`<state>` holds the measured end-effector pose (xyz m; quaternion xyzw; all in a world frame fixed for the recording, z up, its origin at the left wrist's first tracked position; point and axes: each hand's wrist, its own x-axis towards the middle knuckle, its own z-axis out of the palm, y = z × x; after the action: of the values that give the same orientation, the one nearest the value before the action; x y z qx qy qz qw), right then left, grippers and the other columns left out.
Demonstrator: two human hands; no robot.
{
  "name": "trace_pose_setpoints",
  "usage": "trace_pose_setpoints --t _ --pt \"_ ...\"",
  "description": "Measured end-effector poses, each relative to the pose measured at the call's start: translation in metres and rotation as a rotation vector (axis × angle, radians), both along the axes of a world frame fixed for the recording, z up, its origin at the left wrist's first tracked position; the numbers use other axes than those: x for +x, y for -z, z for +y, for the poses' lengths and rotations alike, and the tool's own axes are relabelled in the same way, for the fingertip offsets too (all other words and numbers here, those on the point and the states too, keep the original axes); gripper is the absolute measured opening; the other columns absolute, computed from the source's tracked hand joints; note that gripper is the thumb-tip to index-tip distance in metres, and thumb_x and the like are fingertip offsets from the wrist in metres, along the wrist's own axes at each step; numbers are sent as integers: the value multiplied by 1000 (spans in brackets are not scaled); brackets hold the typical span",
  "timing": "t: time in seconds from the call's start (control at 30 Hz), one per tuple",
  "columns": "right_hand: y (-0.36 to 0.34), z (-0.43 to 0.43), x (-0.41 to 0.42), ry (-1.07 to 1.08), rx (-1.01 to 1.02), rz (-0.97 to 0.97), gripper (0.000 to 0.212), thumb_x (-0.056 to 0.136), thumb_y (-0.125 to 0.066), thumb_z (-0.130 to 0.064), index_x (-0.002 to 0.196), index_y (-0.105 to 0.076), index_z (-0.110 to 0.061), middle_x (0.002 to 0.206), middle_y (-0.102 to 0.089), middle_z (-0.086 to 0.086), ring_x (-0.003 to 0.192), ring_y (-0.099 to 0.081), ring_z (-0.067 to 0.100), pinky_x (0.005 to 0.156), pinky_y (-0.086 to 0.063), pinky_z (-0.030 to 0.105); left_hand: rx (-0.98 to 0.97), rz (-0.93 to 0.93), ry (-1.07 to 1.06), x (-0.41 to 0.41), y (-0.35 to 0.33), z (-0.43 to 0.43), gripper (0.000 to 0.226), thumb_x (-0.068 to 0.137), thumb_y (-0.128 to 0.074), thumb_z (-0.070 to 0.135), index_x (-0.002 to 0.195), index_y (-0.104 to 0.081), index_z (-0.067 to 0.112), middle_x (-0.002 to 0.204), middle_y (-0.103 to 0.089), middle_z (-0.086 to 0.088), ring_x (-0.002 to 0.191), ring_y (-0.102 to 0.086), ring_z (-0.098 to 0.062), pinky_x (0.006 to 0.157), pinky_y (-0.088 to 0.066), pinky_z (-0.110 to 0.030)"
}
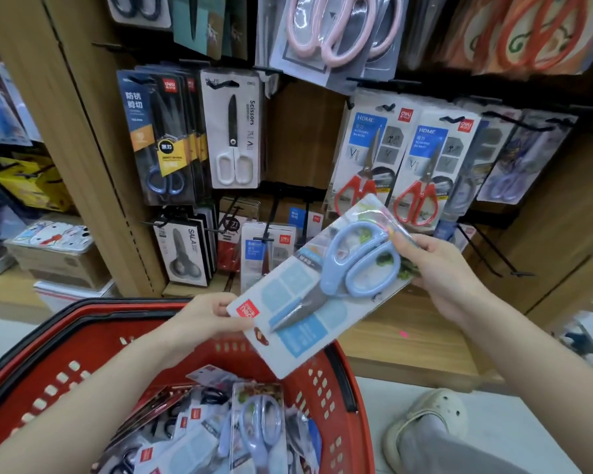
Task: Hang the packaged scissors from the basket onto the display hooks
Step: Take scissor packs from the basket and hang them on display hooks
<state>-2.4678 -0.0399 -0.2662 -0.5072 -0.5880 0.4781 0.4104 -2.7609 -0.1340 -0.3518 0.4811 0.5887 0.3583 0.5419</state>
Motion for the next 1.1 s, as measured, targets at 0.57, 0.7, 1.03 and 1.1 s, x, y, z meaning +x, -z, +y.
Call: trace_pose_setpoints --t 0.57,0.7,1.03,1.1 --pt "92 -63 1 250 74 -198 67 84 -70 -16 139 -33 -13 135 -36 -5 124 -35 5 105 -26 19 751 199 -169 127 -74 46 20 77 -75 9 67 -65 23 60 -64 12 58 -54 3 60 -42 -11" --pt "73 -54 2 155 386 -351 42 89 -62 -18 128 -47 -22 119 -48 -16 115 -44 -1 91 -33 7 822 333 81 156 -55 53 11 76 -74 19 73 -68 27 71 -67 11 72 -63 -4 70 -52 -28" --pt "119 -16 45 212 178 -31 8 88 -62 -6 94 -59 -11 84 -66 -7 73 -59 -10 68 -42 6 811 673 261 145 -12 72 22 96 -52 20 117 -58 20 111 -55 12 107 -52 -4 91 -42 -23" --pt "133 2 49 285 114 -10 10 89 -60 -3 97 -57 -8 87 -63 -6 74 -58 -10 65 -40 2 776 858 239 124 -6 82 31 95 -52 22 125 -54 17 124 -52 4 118 -46 -10 99 -37 -24"
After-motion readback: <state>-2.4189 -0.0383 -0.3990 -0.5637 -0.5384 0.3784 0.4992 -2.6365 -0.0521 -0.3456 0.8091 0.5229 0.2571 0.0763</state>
